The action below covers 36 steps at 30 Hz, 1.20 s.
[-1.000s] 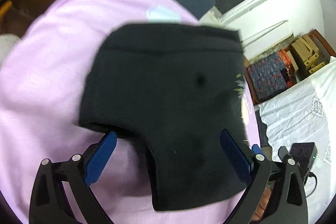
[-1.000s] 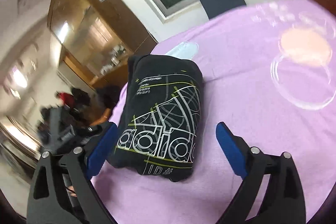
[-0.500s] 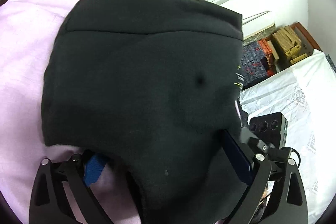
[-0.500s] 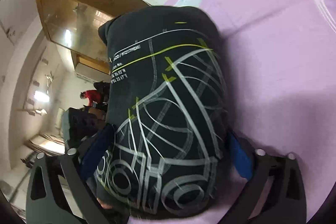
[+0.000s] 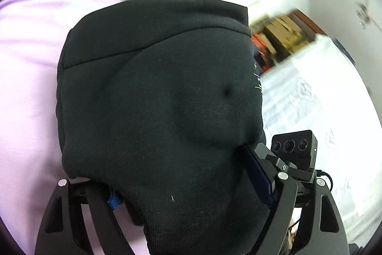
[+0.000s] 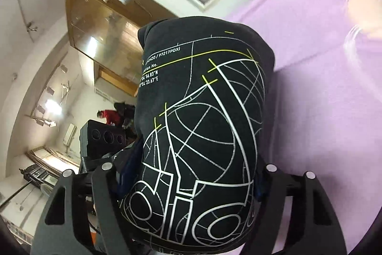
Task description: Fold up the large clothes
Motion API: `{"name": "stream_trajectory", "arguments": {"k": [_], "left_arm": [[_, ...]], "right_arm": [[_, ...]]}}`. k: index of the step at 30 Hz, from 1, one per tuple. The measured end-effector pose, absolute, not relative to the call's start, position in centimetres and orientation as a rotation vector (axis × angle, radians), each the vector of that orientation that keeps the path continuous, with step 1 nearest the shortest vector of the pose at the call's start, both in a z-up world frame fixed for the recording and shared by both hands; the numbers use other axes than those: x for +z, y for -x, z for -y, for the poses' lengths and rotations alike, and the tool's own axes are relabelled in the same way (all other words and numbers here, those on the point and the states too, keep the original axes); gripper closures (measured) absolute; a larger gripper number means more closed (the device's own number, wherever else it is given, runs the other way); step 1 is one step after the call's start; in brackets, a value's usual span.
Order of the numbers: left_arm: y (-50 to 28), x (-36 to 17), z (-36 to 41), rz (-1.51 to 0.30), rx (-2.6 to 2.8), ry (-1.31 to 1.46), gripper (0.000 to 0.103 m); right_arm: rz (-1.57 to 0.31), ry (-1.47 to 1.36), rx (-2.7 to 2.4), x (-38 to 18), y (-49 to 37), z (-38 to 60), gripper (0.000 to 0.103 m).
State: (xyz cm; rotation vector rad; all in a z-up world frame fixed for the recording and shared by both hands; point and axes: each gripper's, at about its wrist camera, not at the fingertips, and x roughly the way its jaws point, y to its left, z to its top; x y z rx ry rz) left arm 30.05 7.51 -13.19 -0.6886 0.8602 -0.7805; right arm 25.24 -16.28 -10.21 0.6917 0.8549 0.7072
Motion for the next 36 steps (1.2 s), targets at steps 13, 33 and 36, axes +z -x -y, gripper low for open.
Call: {"name": "stream_trajectory", "arguments": {"k": [13, 33, 36], "left_arm": [[-23.3, -11.8, 15.8, -0.969, -1.012, 0.372, 0.020], [-19.9, -11.3, 21.8, -0.905, -0.721, 0.057, 0.020], [-19.2, -10.9, 23.8, -0.868, -0.712, -0.011, 0.020]], "right_arm": [[-0.690, -0.712, 0.336, -7.9, -7.7, 35.3, 0.031], [-0.834, -0.557, 0.102, -12.6, -4.2, 40.0, 0.028], [-0.807, -0.578, 0.063, -11.7, -3.7, 40.9, 0.028]]}}
